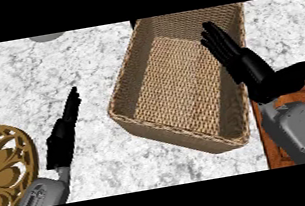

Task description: Pick the squash from the cutting board and place it in the basket

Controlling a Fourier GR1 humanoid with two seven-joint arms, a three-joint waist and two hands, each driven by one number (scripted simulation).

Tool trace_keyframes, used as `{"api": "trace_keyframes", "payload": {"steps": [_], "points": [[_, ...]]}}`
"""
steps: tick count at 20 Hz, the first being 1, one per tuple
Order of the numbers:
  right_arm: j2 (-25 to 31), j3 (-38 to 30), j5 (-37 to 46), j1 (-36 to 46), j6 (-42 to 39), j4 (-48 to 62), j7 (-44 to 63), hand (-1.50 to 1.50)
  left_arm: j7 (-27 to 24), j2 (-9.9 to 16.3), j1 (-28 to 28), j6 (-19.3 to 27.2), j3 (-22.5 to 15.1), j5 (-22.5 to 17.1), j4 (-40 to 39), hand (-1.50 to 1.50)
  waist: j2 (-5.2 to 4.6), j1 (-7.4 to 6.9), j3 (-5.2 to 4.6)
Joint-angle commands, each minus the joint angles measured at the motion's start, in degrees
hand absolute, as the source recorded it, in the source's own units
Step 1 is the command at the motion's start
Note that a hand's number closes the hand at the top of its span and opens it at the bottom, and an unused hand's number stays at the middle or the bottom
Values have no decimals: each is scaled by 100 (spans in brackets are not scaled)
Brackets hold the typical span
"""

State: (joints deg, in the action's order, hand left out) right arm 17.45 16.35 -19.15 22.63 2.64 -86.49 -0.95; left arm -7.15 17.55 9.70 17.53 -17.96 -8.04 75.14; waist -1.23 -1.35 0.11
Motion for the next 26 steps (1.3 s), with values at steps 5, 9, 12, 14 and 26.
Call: {"api": "trace_keyframes", "payload": {"steps": [5,9,12,14,26], "points": [[1935,-1192,-1055,-1202,-2735,320,-1139,150,-88,623,229,-575,156,12,675,0,121,255,32],[2070,-862,-1030,-2029,-4217,-424,-2650,150,93,699,201,-853,277,-294,712,0,188,473,38],[2120,-1032,618,-3068,-3766,-755,-3968,-150,33,925,53,-1155,413,-418,881,0,175,362,5],[2067,-1242,1214,-3467,-2944,-1016,-4094,-150,504,960,28,-1083,450,-537,1344,0,201,343,4],[4151,-3903,2146,-3928,-1969,-1531,-3042,-150,217,875,-103,-1225,409,-387,1192,0,164,389,-29]]}}
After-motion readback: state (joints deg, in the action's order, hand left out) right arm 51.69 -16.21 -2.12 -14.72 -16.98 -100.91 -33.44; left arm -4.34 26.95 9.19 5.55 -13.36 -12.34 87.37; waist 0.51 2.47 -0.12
